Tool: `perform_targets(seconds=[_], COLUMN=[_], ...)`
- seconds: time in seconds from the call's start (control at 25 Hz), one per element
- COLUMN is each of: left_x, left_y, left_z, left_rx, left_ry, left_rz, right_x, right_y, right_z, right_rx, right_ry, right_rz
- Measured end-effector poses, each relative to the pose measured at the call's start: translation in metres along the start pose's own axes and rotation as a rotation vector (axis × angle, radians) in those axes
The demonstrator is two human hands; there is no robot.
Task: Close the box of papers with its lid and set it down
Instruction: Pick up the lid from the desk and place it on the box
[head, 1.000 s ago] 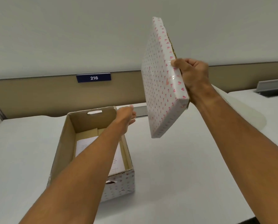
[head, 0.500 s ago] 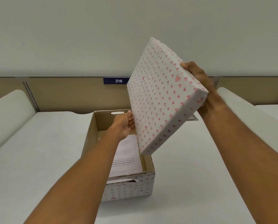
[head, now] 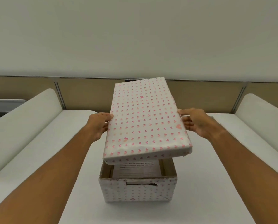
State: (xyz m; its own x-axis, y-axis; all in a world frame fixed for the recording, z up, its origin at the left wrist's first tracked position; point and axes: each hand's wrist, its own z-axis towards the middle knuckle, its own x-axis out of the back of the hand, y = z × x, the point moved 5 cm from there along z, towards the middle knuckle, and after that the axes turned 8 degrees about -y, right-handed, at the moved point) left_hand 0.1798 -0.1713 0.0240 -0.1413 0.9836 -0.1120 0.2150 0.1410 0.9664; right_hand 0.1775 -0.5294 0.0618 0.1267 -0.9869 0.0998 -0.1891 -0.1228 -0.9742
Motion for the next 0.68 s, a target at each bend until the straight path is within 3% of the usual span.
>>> perform_targets(seconds=[0.32, 0.68], left_x=[0.025, 0.022], left_y=[-0.035, -0.059], left_z=[-0.004, 0.0], left_rx=[0.063, 0.108], left_ry=[0.112, 0.134], left_rz=[0.177, 0.258], right_x=[-0.031, -0.035], right_y=[0.056, 0.073], right_z=[0.016, 0.023], right_rx=[-0.197, -0.2], right_ry=[-0.017, 0.039], right_rz=[-0.182, -0.242])
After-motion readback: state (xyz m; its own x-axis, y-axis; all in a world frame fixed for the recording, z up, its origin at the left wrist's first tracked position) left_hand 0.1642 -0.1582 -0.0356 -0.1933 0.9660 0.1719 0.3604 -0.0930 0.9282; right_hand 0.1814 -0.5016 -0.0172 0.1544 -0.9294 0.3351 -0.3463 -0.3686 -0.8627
